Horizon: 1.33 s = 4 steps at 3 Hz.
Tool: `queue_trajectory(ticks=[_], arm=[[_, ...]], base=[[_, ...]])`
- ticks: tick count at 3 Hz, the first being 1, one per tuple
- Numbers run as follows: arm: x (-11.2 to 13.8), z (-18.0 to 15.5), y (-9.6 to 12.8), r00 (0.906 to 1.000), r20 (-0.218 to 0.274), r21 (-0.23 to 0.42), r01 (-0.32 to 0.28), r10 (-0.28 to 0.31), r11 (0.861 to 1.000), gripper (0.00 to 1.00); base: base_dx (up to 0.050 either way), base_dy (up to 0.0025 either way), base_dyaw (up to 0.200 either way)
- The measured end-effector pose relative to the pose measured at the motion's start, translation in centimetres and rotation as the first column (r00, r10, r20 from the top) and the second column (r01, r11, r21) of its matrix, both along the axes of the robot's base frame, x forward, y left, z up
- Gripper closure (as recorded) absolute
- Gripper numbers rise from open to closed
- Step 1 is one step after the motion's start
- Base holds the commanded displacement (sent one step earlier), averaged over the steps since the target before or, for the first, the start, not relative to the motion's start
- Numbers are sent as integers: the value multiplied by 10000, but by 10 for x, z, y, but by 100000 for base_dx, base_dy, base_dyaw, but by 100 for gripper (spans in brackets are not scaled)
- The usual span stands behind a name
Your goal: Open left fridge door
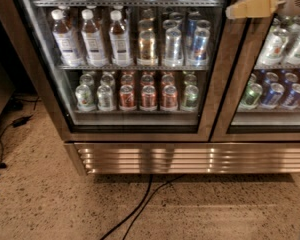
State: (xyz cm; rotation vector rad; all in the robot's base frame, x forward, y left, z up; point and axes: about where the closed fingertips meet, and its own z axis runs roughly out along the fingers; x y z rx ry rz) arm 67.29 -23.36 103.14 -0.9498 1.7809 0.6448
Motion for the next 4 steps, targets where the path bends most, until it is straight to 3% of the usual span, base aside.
queue_trajectory(ticks=[2,3,4], arm=[[2,2,0,9998,186,-184,60,-57,9998,43],[2,2,-1,9998,186,-184,60,-57,9998,52],[4,2,1,9997,230,-220,56,-51,9997,54]], base=[[0,0,0],[0,0,0],[0,0,0]])
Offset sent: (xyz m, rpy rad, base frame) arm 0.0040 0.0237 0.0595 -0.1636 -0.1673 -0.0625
